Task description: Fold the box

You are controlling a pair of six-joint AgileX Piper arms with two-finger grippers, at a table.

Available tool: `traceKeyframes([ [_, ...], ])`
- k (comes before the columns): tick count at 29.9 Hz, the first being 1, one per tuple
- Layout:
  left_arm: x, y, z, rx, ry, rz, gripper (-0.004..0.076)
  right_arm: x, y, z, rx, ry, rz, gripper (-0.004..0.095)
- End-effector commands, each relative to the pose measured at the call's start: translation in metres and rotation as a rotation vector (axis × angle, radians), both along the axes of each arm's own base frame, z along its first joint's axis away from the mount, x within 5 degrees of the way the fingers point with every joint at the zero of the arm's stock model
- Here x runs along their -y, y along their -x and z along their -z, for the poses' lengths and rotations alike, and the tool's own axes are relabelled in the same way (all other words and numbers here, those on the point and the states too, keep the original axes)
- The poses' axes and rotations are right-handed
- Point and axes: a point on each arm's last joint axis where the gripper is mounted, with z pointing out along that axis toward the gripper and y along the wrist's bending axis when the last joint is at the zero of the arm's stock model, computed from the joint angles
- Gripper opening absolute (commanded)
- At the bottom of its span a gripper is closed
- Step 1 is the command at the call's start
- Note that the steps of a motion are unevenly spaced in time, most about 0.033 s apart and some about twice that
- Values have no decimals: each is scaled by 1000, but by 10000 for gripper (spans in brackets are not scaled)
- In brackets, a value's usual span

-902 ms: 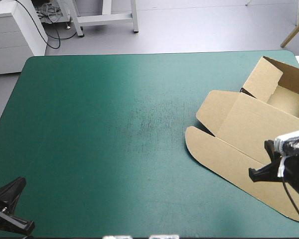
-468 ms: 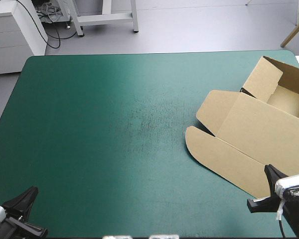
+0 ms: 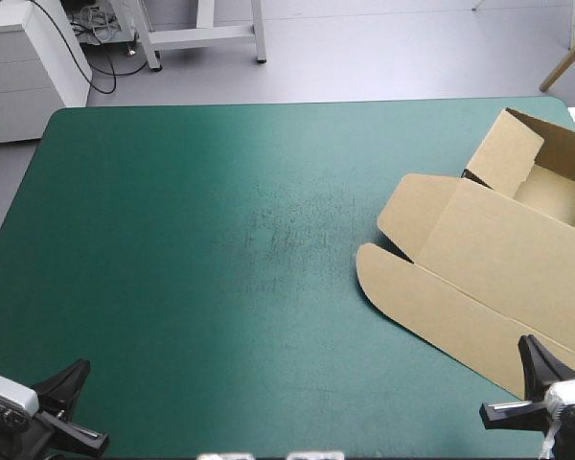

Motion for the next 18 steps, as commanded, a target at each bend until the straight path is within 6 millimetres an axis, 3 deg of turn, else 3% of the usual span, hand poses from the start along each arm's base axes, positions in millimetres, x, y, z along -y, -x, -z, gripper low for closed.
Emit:
traceKeyframes([
  [1,-1,2,-13,110,32,1,-10,1,1,-14,97,-18,14,-19],
  [18,-1,2,-13,112,32,1,-10,1,1,-14,94,-30,15,-19],
])
